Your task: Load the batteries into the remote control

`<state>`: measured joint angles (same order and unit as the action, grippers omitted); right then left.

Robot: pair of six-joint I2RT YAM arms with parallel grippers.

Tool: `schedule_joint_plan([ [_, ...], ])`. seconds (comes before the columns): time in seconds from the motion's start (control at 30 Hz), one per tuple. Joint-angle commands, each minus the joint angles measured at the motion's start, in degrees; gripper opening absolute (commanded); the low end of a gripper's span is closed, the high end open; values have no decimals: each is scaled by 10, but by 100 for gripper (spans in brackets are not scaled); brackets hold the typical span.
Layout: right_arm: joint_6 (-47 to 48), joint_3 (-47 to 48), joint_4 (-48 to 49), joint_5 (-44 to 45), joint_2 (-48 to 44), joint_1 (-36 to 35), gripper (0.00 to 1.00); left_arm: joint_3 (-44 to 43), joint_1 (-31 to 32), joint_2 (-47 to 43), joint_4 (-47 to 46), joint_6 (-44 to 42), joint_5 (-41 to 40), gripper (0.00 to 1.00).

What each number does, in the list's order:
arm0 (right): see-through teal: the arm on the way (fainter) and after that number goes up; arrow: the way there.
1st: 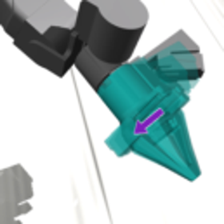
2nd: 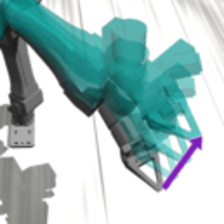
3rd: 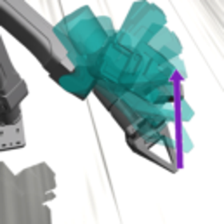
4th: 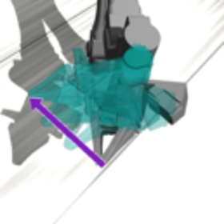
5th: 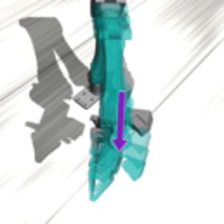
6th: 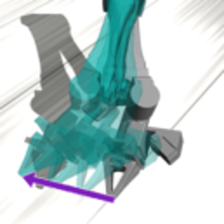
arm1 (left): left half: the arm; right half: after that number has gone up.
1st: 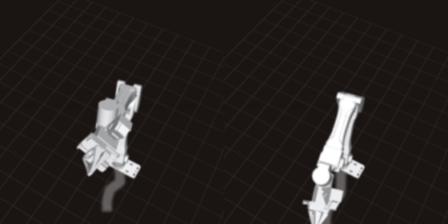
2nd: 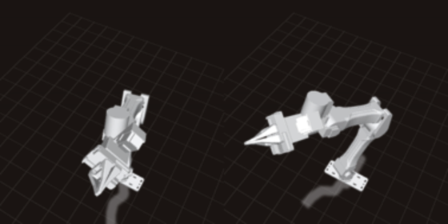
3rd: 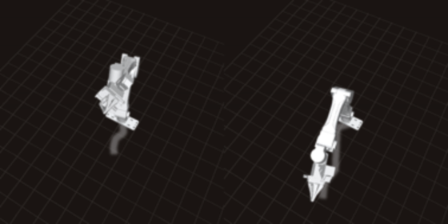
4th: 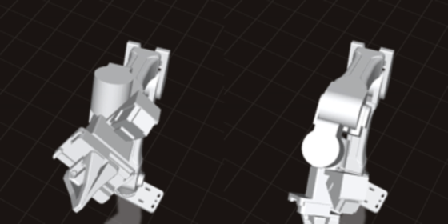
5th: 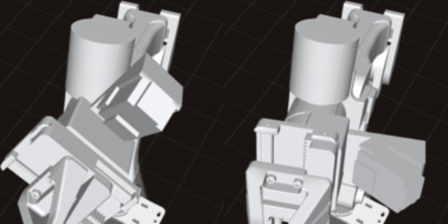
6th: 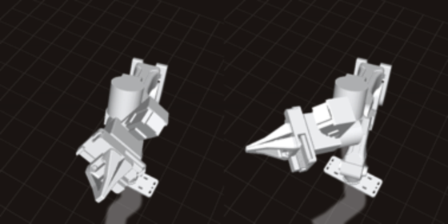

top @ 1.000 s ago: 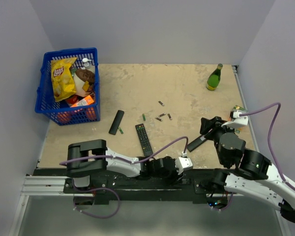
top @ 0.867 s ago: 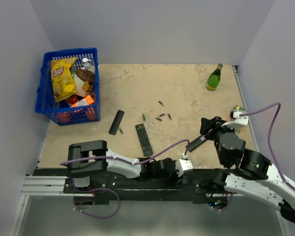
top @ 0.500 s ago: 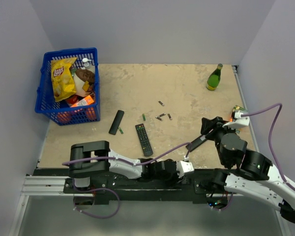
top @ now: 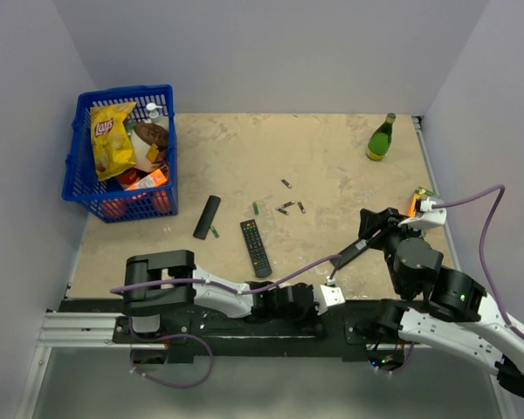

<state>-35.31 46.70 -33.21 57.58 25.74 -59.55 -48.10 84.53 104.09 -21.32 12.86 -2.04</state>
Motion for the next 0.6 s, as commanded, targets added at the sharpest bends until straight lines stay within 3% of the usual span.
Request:
schedule_joint_plan([
  [0.0, 2, 7, 6, 24, -19, -3, 49, 5, 1, -39, -19, -9, -45, 0],
  [0.23, 2, 9, 6, 22, -20, -4, 49, 21, -24, -70, -14, 6, -109, 0],
  [0.57, -5, 11, 2, 15, -14, -3, 49, 8, -193, -93, 30, 37, -197, 0],
])
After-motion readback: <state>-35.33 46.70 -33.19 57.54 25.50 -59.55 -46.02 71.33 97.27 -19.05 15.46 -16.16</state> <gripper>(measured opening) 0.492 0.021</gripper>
